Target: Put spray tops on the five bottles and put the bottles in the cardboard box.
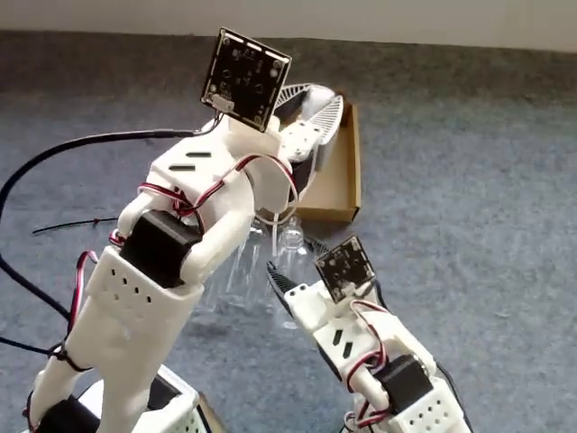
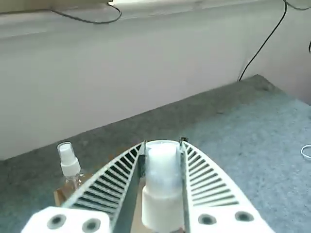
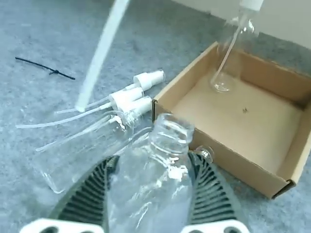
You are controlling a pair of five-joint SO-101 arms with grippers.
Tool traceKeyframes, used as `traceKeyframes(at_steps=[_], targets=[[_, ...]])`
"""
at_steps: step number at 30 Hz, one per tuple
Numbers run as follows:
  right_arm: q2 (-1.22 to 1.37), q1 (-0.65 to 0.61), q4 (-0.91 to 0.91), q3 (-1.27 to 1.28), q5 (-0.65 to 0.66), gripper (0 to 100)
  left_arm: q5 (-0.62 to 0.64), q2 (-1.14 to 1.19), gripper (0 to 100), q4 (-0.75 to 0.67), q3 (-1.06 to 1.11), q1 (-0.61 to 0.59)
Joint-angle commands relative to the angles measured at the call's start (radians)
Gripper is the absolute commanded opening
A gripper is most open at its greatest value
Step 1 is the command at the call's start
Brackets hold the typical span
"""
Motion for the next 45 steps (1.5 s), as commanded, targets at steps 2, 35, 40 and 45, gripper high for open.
traceKeyframes(at_steps=[2,35,40,45], targets=[[-0.145,-0.012,0.085,-0.010,0.040,0.4,0.002,-0.022,4,-0.049,0.008,0.016],[-0.130,-0.015,0.087,0.008,0.041,0.4,-0.109,0.183,3,-0.166,-0.133,0.059],[-0.130,-0.013,0.085,0.018,0.043,0.4,-0.106,0.176,3,-0.169,-0.044,0.061],[-0.130,-0.012,0.085,0.018,0.043,0.4,-0.104,0.176,3,-0.172,0.031,0.061]])
